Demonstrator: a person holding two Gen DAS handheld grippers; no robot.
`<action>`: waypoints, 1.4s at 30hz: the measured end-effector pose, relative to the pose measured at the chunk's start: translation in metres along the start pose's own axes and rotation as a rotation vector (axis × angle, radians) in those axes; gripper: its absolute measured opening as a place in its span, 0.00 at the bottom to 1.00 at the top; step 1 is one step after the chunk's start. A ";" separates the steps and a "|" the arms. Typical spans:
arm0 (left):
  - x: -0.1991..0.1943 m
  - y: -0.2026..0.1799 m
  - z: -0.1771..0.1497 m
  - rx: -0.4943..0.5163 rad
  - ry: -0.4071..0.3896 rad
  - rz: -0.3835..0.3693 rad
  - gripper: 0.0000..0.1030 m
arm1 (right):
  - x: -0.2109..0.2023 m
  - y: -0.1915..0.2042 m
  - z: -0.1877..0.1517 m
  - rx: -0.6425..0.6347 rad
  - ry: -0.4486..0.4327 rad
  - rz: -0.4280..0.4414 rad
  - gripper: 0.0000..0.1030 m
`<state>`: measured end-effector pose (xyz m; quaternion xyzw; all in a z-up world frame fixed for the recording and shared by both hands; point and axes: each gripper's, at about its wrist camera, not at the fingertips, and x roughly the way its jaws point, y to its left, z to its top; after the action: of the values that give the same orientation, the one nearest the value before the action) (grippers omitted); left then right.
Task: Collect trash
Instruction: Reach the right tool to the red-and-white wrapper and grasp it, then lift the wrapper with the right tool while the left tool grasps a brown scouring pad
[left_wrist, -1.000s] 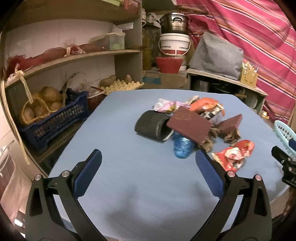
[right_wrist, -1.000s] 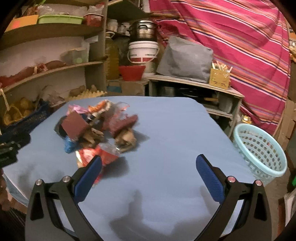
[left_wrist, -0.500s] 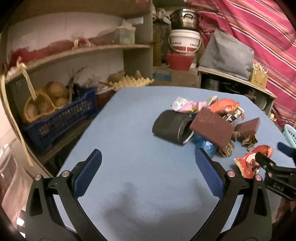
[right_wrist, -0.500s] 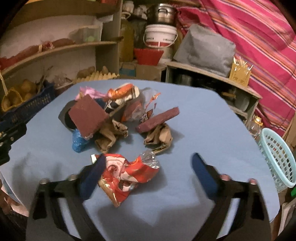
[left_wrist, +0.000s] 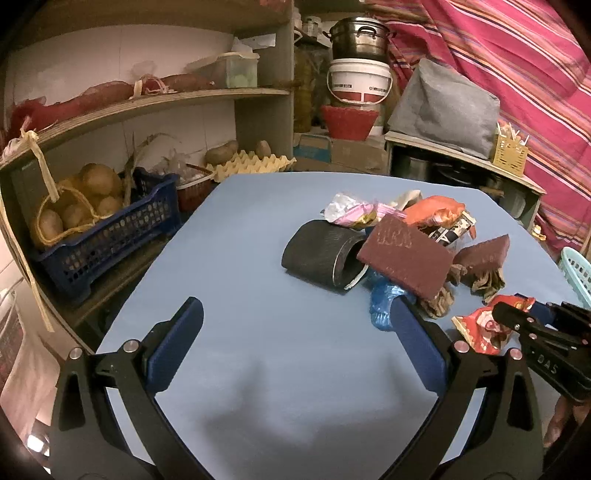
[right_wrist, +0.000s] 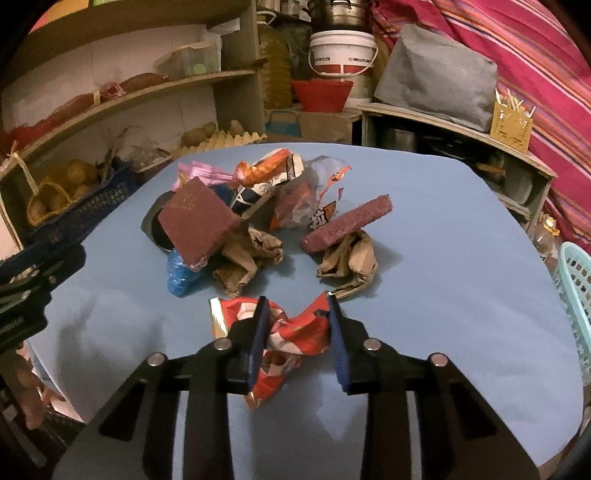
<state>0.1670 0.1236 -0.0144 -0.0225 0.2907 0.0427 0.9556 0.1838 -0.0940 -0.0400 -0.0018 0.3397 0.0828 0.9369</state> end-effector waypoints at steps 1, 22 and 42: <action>0.001 -0.001 0.000 -0.006 0.005 -0.006 0.95 | 0.000 -0.002 0.000 0.001 -0.001 0.003 0.29; 0.042 -0.080 0.026 0.043 0.066 -0.108 0.95 | -0.048 -0.127 0.039 0.047 -0.108 -0.070 0.27; 0.091 -0.100 0.039 -0.014 0.168 -0.070 0.95 | -0.045 -0.146 0.024 0.115 -0.092 -0.019 0.27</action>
<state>0.2739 0.0334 -0.0309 -0.0429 0.3687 0.0093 0.9285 0.1877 -0.2430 -0.0006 0.0525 0.3007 0.0543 0.9507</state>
